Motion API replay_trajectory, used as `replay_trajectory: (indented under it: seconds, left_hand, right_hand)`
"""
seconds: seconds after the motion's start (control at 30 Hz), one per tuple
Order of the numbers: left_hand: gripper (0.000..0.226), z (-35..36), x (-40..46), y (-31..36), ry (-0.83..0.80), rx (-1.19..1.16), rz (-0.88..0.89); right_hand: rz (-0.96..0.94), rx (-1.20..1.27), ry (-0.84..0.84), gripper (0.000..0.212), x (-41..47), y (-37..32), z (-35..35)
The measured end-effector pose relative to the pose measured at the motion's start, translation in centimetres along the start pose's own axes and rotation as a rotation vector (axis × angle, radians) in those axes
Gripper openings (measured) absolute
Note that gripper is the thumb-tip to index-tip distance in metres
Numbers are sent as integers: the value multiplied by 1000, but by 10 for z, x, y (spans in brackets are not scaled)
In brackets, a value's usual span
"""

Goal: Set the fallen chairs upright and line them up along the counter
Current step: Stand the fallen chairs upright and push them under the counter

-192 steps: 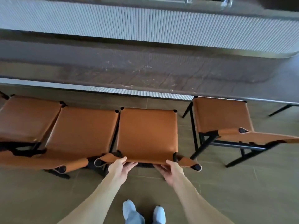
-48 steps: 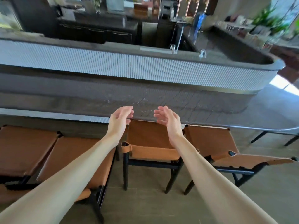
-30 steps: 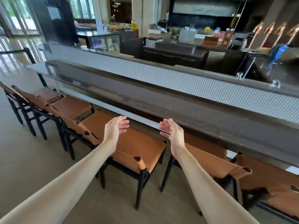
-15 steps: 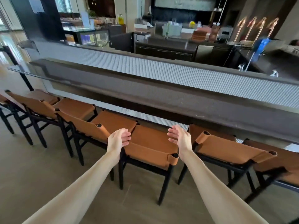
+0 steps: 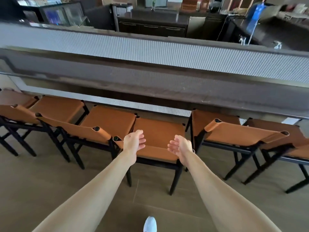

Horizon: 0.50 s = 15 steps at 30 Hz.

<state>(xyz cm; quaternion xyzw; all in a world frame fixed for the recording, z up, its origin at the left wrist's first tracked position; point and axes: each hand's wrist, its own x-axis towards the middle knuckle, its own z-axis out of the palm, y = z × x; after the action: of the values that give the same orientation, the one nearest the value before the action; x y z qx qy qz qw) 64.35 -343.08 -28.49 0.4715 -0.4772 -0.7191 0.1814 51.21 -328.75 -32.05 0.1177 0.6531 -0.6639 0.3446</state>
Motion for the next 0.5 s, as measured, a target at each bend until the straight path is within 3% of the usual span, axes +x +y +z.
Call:
replay_trajectory:
  seconds: [0.1,0.23,0.4,0.5]
  left_hand:
    - [17,-10,32,-7,47,-14,-157]
    - [44,-17,88,-19,78,7,-377]
    - [62,-1,139,-50,109,-105,-624]
    - [54,7,152,-70,158,-264,-649]
  right_hand:
    - [218,54,22,45,35,14,12]
    - [388,174,99,54,82,37,25]
    - [423,359,352,34,119,53,34]
    - [496,434,324,29,120,65,31]
